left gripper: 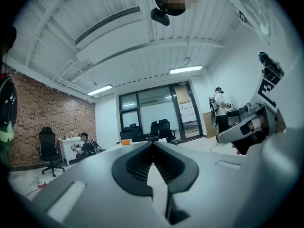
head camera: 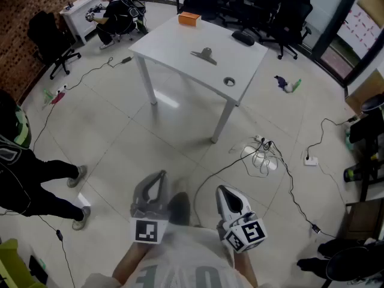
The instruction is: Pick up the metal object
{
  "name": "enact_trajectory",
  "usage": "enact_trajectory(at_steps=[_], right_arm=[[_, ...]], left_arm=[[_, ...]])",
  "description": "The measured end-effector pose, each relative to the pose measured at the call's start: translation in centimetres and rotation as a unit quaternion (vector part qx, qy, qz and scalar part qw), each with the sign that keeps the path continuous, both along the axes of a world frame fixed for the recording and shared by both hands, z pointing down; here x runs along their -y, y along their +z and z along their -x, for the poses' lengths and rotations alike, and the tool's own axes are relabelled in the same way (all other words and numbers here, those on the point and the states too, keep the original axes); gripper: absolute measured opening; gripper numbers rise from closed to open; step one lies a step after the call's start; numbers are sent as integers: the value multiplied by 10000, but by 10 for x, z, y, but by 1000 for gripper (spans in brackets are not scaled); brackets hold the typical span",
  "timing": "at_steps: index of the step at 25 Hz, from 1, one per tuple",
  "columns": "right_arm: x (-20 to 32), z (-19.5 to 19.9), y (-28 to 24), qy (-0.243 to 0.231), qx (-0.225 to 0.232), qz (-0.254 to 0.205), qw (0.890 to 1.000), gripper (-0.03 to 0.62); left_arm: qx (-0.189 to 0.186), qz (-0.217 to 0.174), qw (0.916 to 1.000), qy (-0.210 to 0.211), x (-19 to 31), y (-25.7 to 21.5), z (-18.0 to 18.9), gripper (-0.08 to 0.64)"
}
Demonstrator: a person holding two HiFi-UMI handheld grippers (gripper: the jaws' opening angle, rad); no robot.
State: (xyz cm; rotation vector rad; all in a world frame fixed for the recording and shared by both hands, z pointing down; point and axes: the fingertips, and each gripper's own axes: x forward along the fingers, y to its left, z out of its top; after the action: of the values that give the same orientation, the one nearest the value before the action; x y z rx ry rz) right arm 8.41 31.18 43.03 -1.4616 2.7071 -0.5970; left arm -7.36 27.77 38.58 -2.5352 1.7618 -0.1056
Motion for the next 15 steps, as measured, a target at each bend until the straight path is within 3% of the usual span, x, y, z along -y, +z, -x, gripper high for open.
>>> enact_trajectory(at_steps=[5,8,11,13,15], right_arm=[[84,11,9,-207,-157,-54,9996,11],[160,25,2,-239,-204,-243,9992,12],[241,41,-12,-340,-348,-386,9981,12],[289,51,-20,-380,-408,-457,9974,13],[333,56,-26,-328,-442,-541,9970,14]], left_arm=[[-22,-18,10000,-58,72,15,10,2],[-30,-75,10000,-20,142,18,18,2],[192,-348,9989,233,219,2,20,2],[-8,-418,9987,278,265,-6,23,2],[451,-700,9953,490,308,-11,26,2]])
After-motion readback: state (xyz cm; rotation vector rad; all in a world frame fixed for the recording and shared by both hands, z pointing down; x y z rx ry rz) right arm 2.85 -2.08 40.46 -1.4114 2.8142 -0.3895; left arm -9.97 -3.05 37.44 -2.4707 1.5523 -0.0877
